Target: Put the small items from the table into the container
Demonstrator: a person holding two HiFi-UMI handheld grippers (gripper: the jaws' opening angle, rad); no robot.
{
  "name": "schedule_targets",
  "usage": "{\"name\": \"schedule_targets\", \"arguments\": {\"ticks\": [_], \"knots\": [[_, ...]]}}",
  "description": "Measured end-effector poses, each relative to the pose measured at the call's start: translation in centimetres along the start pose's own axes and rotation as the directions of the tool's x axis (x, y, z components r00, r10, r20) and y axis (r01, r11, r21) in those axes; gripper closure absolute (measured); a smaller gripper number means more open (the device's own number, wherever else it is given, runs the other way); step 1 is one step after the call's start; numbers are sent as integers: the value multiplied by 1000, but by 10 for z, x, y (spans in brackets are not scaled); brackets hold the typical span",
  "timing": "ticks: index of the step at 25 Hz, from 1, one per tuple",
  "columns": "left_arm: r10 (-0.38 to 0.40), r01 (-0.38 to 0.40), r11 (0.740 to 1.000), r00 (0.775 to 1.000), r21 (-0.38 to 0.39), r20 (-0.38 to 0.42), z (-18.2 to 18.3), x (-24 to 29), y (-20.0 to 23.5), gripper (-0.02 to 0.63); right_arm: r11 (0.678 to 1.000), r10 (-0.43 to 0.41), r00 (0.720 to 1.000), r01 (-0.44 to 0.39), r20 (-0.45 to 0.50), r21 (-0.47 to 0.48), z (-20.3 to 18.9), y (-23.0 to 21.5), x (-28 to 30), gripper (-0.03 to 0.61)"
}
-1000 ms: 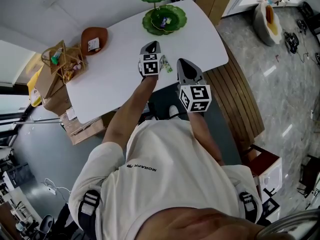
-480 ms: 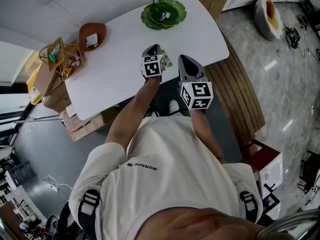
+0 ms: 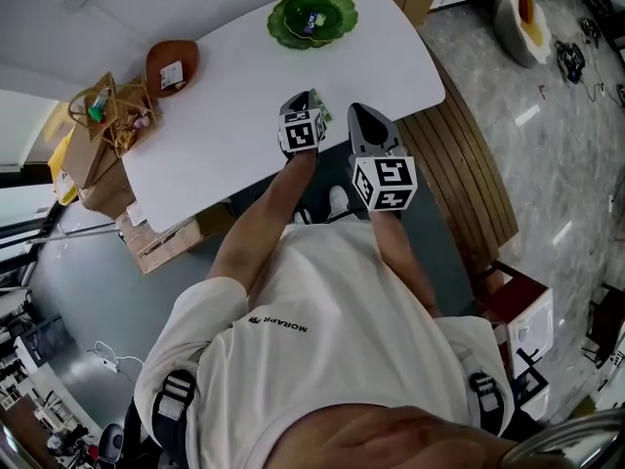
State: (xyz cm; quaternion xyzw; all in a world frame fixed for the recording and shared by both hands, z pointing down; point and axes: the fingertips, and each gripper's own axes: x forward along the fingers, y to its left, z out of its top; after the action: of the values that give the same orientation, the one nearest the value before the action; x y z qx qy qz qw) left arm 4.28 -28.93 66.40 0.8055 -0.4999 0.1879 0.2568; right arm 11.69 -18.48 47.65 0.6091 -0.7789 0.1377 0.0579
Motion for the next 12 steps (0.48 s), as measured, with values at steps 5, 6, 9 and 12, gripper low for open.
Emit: {"name": "schedule_targets", "arguments": {"ticks": [5, 6, 9, 12], "knots": [[12, -13, 1000, 998, -15, -59, -31, 9, -2, 611, 1000, -12, 1000, 12, -15, 9, -7, -8, -2, 571], [10, -11, 1000, 998, -17, -64, -34, 11, -3, 611, 1000, -15, 1000, 15, -18, 11, -8, -10, -2, 571], [0, 0, 1000, 997, -5, -76, -43, 16, -10, 609, 1000, -23, 999, 24, -27, 16, -12, -15, -4, 571], [-4, 6, 1000, 996, 29, -93, -55, 22, -15, 609, 999, -28, 999, 29, -35, 21, -16, -19, -5, 571]]}}
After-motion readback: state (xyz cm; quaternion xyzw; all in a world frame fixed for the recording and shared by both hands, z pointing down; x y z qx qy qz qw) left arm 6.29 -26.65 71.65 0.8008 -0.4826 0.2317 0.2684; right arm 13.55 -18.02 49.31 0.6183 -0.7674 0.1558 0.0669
